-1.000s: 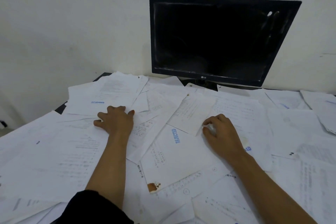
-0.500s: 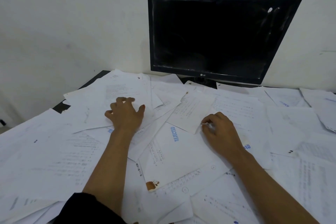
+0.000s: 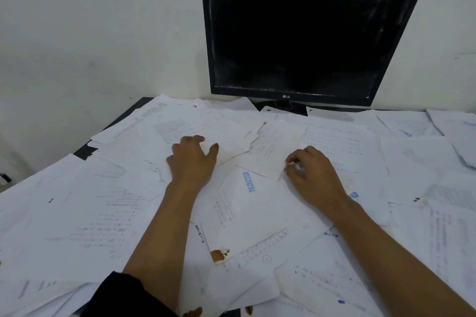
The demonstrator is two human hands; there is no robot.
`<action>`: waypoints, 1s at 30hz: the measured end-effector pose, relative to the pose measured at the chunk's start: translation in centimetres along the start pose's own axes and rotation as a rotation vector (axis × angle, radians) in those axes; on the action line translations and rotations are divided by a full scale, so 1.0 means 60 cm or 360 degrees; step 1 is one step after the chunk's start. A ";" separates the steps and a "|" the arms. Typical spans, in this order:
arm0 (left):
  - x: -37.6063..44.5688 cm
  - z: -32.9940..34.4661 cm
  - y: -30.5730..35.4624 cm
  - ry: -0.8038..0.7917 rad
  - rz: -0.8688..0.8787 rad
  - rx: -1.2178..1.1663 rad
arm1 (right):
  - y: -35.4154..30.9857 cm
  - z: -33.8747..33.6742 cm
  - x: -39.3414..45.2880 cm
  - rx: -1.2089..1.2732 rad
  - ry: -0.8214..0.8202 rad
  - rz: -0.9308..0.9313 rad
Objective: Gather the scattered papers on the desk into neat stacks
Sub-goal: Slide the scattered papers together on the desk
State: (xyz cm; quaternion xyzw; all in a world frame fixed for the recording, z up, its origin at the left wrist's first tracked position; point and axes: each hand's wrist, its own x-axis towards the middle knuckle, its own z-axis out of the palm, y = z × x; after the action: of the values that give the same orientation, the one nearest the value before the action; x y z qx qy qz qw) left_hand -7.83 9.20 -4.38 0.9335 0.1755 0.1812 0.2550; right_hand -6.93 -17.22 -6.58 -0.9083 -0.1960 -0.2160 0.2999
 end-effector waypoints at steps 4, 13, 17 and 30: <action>0.005 0.007 -0.022 -0.0482 -0.0271 0.0510 | 0.000 0.000 0.000 -0.0027 0.0003 -0.0002; -0.049 0.014 0.038 -0.0143 0.0275 0.0550 | 0.005 -0.004 0.005 -0.0084 0.0058 0.0055; -0.049 0.014 0.045 -0.0031 0.0212 0.0143 | -0.003 -0.004 0.003 -0.0068 0.0049 0.0082; -0.029 0.019 0.024 -0.0532 -0.0141 0.0683 | -0.004 -0.014 -0.009 0.0101 0.0058 0.0129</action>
State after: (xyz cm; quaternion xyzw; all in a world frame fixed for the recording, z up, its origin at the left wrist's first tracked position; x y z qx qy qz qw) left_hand -8.49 6.81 -4.95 0.9745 0.2060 -0.0280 0.0844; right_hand -7.73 -17.67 -6.14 -0.9014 -0.1605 -0.2137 0.3406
